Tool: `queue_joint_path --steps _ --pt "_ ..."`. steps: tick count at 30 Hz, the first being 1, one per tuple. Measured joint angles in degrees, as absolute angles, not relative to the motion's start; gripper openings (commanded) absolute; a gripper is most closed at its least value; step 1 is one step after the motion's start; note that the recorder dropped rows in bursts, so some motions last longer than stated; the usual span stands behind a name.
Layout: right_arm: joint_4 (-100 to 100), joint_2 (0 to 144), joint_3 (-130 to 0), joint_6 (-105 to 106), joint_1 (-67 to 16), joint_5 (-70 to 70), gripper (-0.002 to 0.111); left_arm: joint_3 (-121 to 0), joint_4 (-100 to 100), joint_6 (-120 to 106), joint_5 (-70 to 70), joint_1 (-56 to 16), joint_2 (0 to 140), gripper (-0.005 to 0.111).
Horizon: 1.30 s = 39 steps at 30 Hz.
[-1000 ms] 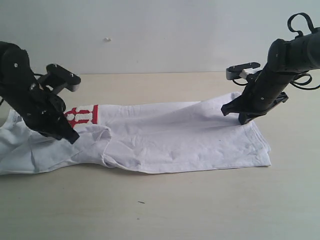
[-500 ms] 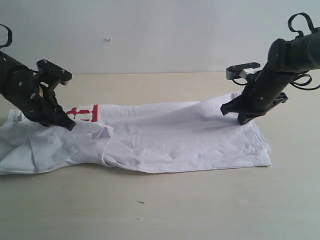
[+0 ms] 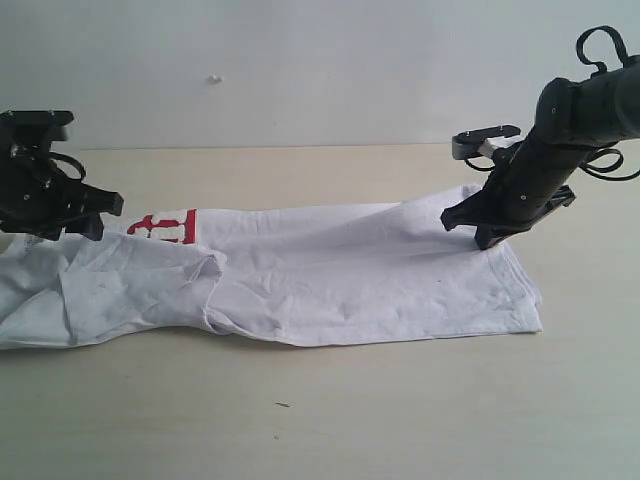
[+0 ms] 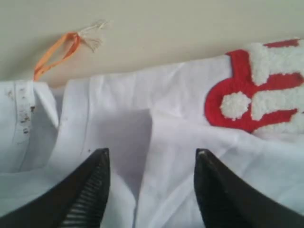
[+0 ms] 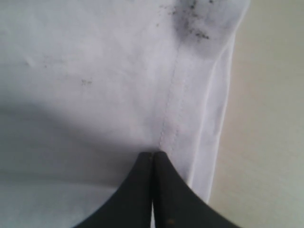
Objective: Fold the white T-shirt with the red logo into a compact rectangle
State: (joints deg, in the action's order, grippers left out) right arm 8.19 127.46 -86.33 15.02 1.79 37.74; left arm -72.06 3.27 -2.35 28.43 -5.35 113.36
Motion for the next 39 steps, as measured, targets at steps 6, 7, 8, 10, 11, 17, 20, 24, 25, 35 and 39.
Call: queue_joint_path --steps 6,7,8,10,11,17,20,24,25,35,39 --pt "8.39 127.71 -86.33 15.63 1.79 37.74 0.0 -72.06 18.54 -15.78 28.54 -3.95 114.94 0.054" --pt "8.39 127.71 -86.33 15.63 1.79 37.74 0.0 -72.06 20.04 -16.93 28.54 -3.95 115.22 0.054" --pt "8.39 127.71 -86.33 15.72 1.79 37.74 0.0 -72.06 21.49 -18.14 28.54 -3.95 115.9 0.054" --pt "8.39 127.79 -86.33 15.84 1.79 37.74 0.0 -72.06 23.02 -19.72 28.54 -3.95 117.2 0.054" --pt "8.39 127.79 -86.33 15.84 1.79 37.74 0.0 -72.06 23.29 -20.16 28.54 -3.95 117.88 0.054" --pt "8.39 127.79 -86.33 15.84 1.79 37.74 0.0 -72.06 23.77 -20.78 27.31 -3.95 118.88 0.048" --pt "8.39 127.79 -86.33 15.95 1.79 37.74 0.0 -72.06 23.77 -21.01 25.55 -3.95 117.81 0.05" --pt "8.39 127.79 -86.33 15.95 1.79 37.74 0.0 -72.06 23.89 -21.11 23.37 -3.75 116.2 0.053" --pt "8.39 127.79 -86.33 15.95 1.79 37.74 0.0 -72.16 23.89 -21.22 23.27 -3.58 116.11 0.053" --pt "8.49 127.79 -86.33 16.08 1.79 37.74 0.0 -72.16 24.83 -25.31 24.88 -1.9 118.13 0.052" --pt "8.41 127.79 -86.33 16.08 1.79 37.74 0.0 -72.16 28.42 -29.91 26.59 -1.9 118.16 0.052"
